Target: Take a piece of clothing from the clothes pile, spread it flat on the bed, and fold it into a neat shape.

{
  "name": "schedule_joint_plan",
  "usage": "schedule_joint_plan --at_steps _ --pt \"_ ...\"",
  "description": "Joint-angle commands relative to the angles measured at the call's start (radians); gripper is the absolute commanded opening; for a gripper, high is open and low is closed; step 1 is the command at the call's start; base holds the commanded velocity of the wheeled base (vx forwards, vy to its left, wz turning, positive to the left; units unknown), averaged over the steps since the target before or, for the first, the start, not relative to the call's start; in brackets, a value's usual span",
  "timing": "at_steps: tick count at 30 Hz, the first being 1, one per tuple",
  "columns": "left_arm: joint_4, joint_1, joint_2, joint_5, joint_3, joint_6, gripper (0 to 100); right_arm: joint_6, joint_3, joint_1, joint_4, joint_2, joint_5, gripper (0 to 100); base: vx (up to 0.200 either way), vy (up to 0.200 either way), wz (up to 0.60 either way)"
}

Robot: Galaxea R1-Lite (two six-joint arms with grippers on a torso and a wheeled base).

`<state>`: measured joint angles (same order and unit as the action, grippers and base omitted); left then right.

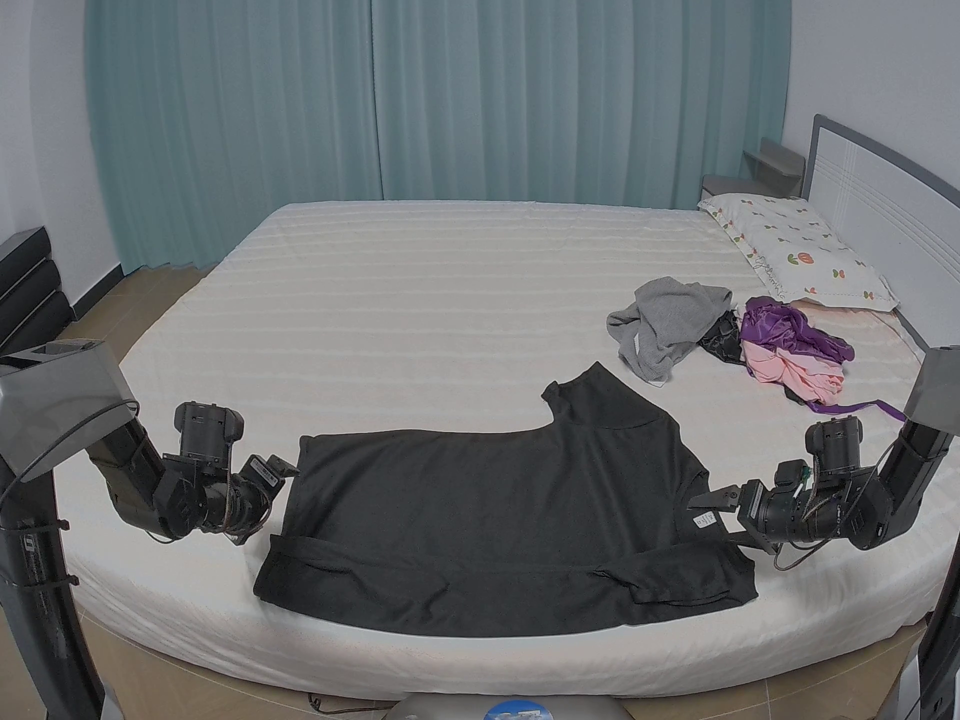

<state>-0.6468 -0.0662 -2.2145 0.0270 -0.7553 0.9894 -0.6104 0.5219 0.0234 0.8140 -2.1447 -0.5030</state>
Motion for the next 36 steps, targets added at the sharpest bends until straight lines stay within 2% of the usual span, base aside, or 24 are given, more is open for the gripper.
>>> schedule_joint_plan --at_steps 1,3,6,10,11,12,13,22,29,30,32,36 --pt "-0.002 0.025 -0.001 0.004 -0.010 0.006 100 0.000 -0.002 0.001 0.001 -0.004 0.000 100 0.000 0.000 0.00" --pt "-0.005 0.025 0.002 0.010 -0.002 0.005 100 0.000 -0.002 0.000 0.001 -0.004 0.000 100 0.000 0.000 0.00" --pt "-0.004 0.035 0.041 0.103 0.034 -0.018 100 0.003 -0.003 0.000 0.001 -0.004 0.000 100 0.000 0.000 0.00" --pt "-0.002 0.045 0.070 0.195 0.080 -0.110 100 0.005 -0.003 0.000 0.001 -0.004 0.000 100 0.000 0.000 0.00" --pt "-0.002 0.045 0.070 0.195 0.080 -0.110 100 0.005 -0.003 0.000 0.001 -0.004 0.000 100 0.000 0.000 0.00" --pt "-0.001 0.045 0.062 0.198 0.094 -0.175 100 0.006 -0.003 0.000 0.001 -0.004 0.000 100 0.000 0.000 0.00" --pt "-0.001 0.045 0.061 0.198 0.094 -0.190 100 0.008 -0.003 0.000 0.001 -0.004 0.000 100 0.000 0.000 0.00" --pt "-0.008 0.035 0.009 0.182 0.083 -0.278 100 0.009 0.001 0.001 0.001 -0.006 -0.002 100 0.000 0.000 0.00" --pt "-0.014 0.016 -0.017 0.125 0.073 -0.285 100 0.018 0.006 0.013 0.034 -0.031 0.004 100 0.000 0.000 0.00" --pt "-0.014 0.016 -0.017 0.125 0.073 -0.285 0 0.018 0.006 0.013 0.034 -0.031 0.004 100 0.000 0.000 0.00" --pt "-0.016 0.006 -0.028 0.090 0.073 -0.285 0 0.020 -0.008 0.027 0.079 -0.044 0.011 100 0.000 0.000 0.00" --pt "-0.016 0.006 -0.022 0.083 0.087 -0.284 0 0.020 -0.010 0.027 0.097 -0.047 0.018 100 0.000 0.000 0.00"
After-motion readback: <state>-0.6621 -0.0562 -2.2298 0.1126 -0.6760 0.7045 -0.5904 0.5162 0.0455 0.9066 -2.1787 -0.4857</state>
